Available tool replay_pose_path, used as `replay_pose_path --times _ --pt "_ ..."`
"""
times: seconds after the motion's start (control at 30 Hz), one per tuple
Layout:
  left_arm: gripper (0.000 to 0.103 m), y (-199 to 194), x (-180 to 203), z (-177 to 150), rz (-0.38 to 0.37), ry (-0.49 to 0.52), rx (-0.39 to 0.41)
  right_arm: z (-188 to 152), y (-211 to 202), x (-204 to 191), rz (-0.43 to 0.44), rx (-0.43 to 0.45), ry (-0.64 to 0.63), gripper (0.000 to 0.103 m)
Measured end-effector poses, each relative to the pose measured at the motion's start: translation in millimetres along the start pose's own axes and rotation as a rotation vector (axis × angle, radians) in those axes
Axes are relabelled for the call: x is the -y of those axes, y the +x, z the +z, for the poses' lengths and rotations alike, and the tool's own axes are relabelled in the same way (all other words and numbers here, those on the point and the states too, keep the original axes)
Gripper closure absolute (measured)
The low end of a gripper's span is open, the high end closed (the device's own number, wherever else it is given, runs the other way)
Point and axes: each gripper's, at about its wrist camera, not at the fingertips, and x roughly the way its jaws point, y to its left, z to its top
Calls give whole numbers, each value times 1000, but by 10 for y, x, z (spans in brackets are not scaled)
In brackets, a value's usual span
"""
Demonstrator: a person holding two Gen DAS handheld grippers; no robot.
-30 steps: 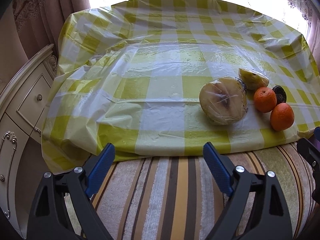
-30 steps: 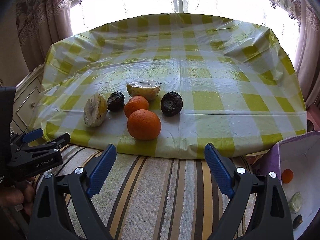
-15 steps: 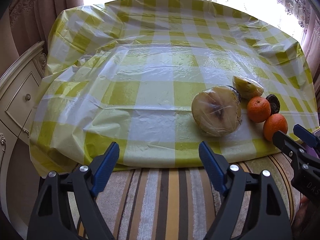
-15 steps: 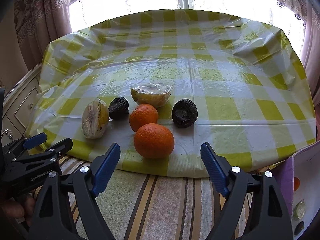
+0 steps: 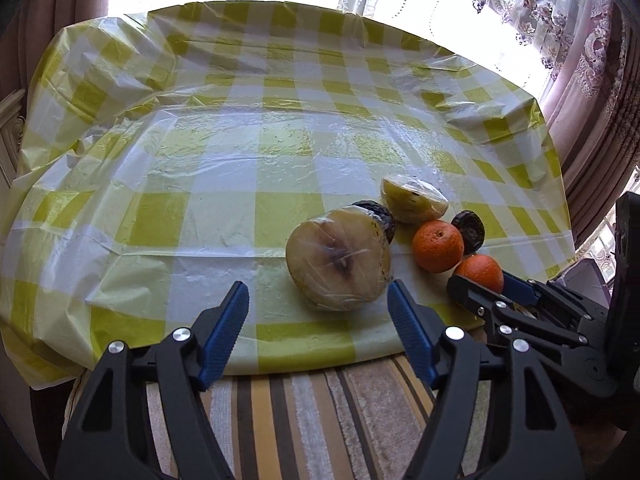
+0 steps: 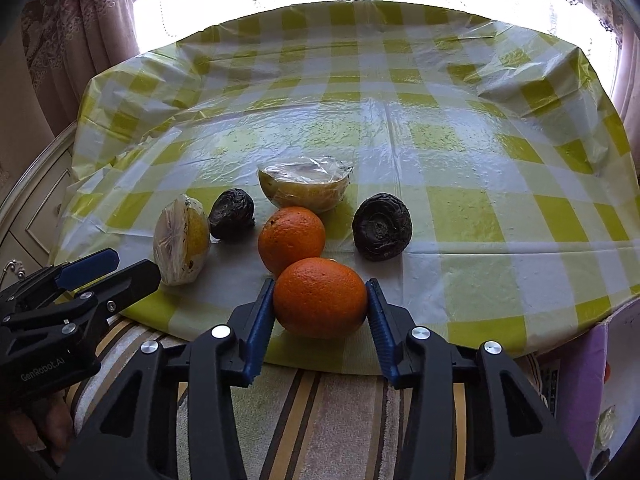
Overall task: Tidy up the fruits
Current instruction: 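Grasp the large orange with the right tool while the left tool grasps the halved bagged fruit, then carry the orange with the right tool while the left tool carries the halved fruit to the box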
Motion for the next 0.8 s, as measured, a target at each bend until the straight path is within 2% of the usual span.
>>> replay_pose_path --times 0.17,0.3,0.4,0.8 --pt "31 174 52 111 -49 -1 -38 -59 -83 93 -9 -6 20 59" --pt "33 325 35 170 -60 -20 -78 -138 -174 211 -19 -6 49 59" --pt "42 368 46 190 -46 -17 -82 -175 -238 281 -29 -3 60 59" --pt "43 147 161 67 11 10 -37 -361 -548 526 -71 26 92 59"
